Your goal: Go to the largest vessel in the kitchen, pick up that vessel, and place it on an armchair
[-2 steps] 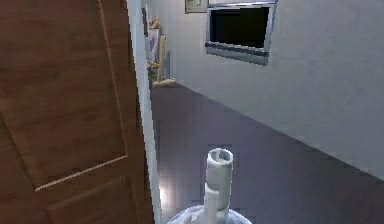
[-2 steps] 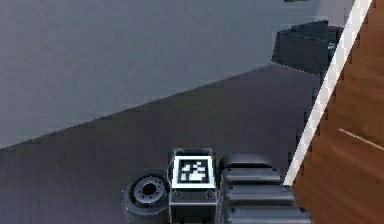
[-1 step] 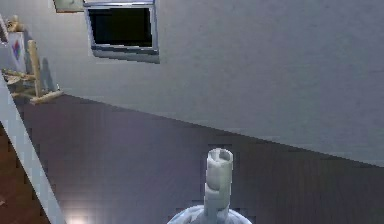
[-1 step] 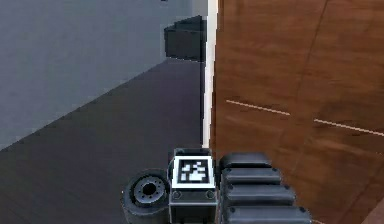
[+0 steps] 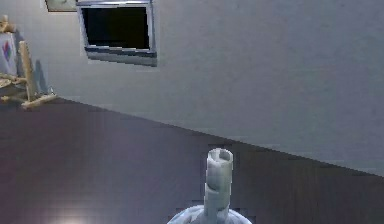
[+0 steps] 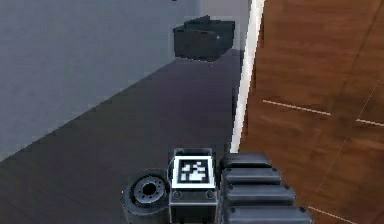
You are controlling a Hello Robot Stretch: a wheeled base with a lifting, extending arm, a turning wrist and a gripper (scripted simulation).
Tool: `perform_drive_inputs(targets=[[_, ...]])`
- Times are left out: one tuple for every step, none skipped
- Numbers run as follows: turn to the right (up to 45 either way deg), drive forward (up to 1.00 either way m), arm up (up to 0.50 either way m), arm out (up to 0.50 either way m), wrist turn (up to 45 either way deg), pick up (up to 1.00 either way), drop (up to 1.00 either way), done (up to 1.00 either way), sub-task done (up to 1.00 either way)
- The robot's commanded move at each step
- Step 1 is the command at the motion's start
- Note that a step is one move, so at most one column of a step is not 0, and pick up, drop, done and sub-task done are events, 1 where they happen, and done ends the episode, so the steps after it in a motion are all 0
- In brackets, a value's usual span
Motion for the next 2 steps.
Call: perform_drive_inputs(targets=[[24.0,0.00,0.00,0.00,0.0,0.00,0.00,0.00,0.00],[0.0,0.30,0.00,0.00,0.0,0.00,0.00,0.00,0.00]])
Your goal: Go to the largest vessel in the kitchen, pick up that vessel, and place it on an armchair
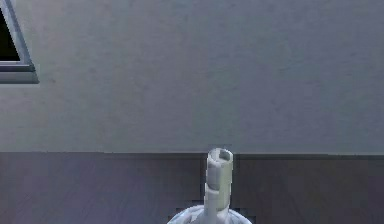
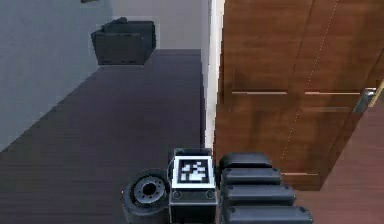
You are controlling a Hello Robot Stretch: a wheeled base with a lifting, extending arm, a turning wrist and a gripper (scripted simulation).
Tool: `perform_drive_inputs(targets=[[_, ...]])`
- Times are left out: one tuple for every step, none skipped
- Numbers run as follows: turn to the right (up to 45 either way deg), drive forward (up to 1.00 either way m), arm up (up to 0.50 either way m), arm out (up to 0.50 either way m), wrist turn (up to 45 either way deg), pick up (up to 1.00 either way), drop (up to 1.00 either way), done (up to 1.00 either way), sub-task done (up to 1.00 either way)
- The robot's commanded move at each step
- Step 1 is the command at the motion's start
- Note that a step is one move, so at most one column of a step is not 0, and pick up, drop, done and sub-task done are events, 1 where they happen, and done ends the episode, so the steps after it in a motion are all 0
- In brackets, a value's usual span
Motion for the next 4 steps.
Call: perform_drive_inputs(targets=[[-45.0,0.00,0.00,0.00,0.0,0.00,0.00,0.00,0.00],[-12.0,0.00,0.00,0.00,0.0,0.00,0.00,0.00,0.00],[0.0,0.65,0.00,0.00,0.0,0.00,0.00,0.00,0.00],[-30.0,0.00,0.00,0.00,0.0,0.00,0.00,0.00,0.00]])
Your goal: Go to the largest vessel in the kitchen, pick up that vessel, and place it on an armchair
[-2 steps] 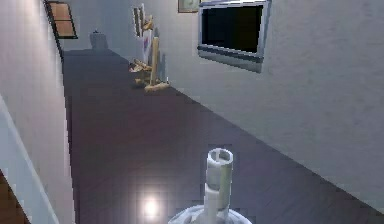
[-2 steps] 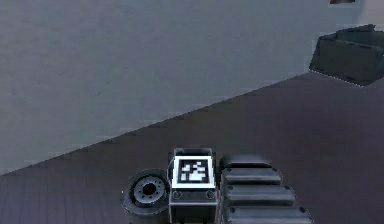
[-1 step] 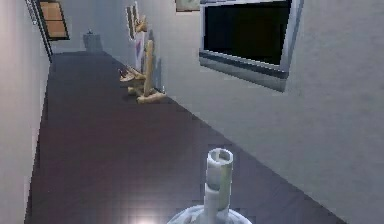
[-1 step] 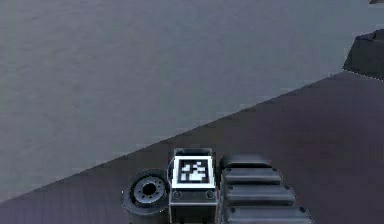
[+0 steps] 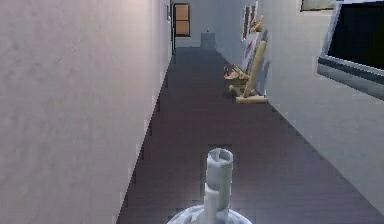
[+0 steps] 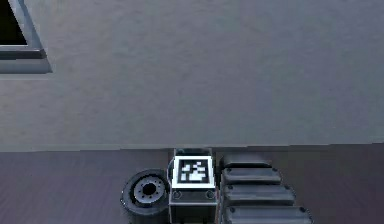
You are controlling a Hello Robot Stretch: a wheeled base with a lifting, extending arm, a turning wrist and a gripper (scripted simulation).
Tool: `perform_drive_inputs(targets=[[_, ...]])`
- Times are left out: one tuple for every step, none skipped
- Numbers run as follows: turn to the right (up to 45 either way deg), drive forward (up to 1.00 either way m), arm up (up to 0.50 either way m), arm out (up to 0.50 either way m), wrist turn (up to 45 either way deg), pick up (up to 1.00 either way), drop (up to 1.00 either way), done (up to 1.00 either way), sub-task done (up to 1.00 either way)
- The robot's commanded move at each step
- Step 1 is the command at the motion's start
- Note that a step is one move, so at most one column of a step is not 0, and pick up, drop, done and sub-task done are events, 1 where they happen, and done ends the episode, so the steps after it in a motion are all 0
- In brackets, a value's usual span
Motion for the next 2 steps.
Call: perform_drive_inputs(targets=[[0.0,1.00,0.00,0.00,0.0,0.00,0.00,0.00,0.00],[0.0,1.00,0.00,0.00,0.0,0.00,0.00,0.00,0.00]])
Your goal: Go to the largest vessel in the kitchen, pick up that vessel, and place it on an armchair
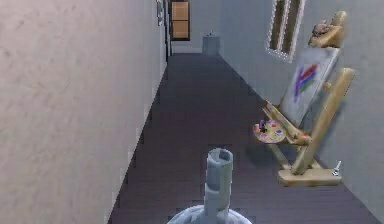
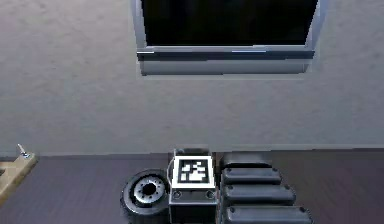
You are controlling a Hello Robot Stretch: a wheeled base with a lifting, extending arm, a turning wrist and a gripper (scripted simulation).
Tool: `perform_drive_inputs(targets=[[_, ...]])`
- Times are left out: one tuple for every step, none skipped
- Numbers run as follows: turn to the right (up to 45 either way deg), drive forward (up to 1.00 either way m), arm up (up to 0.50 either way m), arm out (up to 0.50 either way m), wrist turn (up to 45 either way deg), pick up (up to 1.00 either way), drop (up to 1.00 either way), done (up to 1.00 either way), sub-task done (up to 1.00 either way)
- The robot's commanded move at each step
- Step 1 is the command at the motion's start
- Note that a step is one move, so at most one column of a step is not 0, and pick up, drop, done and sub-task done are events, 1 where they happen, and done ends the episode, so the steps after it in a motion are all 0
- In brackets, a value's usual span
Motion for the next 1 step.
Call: perform_drive_inputs(targets=[[0.0,1.00,0.00,0.00,0.0,0.00,0.00,0.00,0.00]])
